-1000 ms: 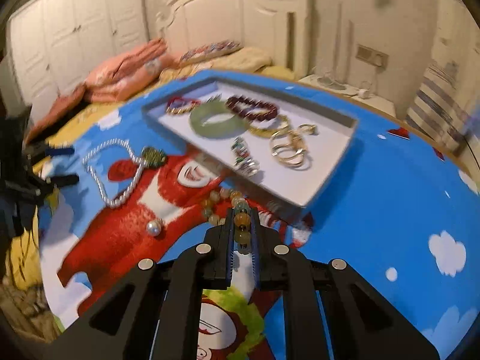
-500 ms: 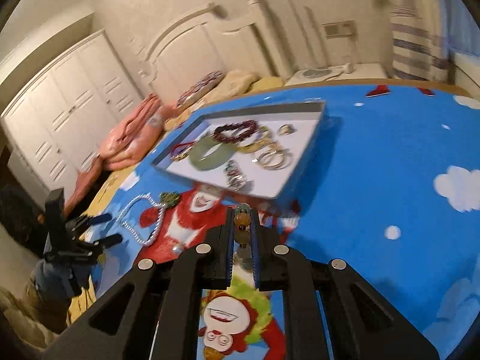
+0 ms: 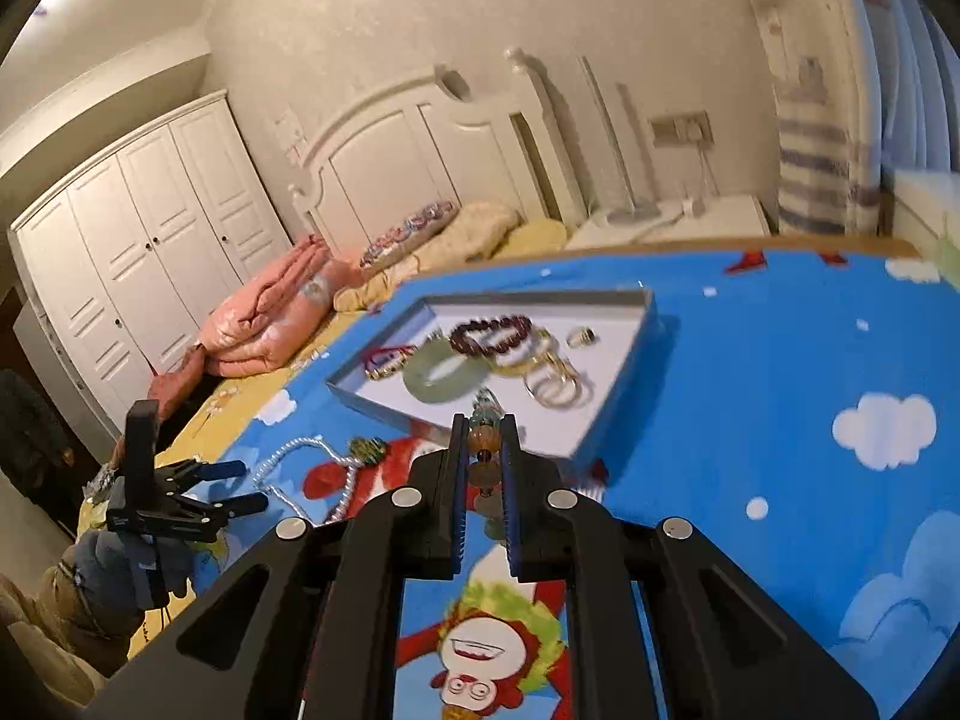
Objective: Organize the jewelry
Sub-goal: 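Grasp the pearl necklace with the left tool while the right tool holds the bead bracelet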
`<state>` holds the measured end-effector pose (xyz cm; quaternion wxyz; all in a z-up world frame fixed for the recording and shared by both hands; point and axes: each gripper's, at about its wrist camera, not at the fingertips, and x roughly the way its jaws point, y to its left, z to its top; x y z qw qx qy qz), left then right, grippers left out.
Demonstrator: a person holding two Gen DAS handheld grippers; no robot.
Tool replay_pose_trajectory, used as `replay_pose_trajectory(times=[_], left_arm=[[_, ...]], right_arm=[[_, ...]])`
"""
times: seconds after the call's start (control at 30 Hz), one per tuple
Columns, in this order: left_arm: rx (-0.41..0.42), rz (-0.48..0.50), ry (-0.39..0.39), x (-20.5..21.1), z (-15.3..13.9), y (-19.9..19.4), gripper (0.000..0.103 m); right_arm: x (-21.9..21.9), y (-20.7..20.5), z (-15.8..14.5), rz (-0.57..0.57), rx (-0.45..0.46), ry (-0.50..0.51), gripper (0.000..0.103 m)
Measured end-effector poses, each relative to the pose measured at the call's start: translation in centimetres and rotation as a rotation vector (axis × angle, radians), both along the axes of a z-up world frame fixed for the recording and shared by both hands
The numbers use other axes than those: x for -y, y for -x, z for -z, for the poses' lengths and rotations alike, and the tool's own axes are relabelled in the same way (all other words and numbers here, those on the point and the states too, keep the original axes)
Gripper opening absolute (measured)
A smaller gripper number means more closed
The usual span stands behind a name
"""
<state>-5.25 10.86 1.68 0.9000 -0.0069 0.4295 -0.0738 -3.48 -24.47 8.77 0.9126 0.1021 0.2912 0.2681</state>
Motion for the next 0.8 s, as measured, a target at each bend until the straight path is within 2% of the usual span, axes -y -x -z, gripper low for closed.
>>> replay_pose_trajectory(times=[0.07,0.13,0.27,0.57,0.8], left_arm=[[-0.001,-0.001,0.021,-0.3,-0.1,-0.2,0.099],[-0.008,0.004,0.036,-0.4,-0.1,-0.4,0.093],[-0.007,0.028,0.038,-0.1,-0.1,-0.8,0.090],[-0.030,0.143,-0.092,2.8,0.6,-1.9,0.092],[-0.026,0.184,-0.099,4.0,0.6,-2.0,0.082]], right_arm=[[-0.2,0.1,-0.1,0.001,0.005,0.010,0.011],[-0.2,0.2,0.1,-0.001,-0.001,0.004,0.011],[-0.4,-0.1,0.6,-0.003,-0.019,0.001,0.011],[-0.9,-0.5,1.3,-0.013,-0.040,0.000,0.011],[-1.7,-0.5,2.0,-0.025,-0.058,0.013,0.011]])
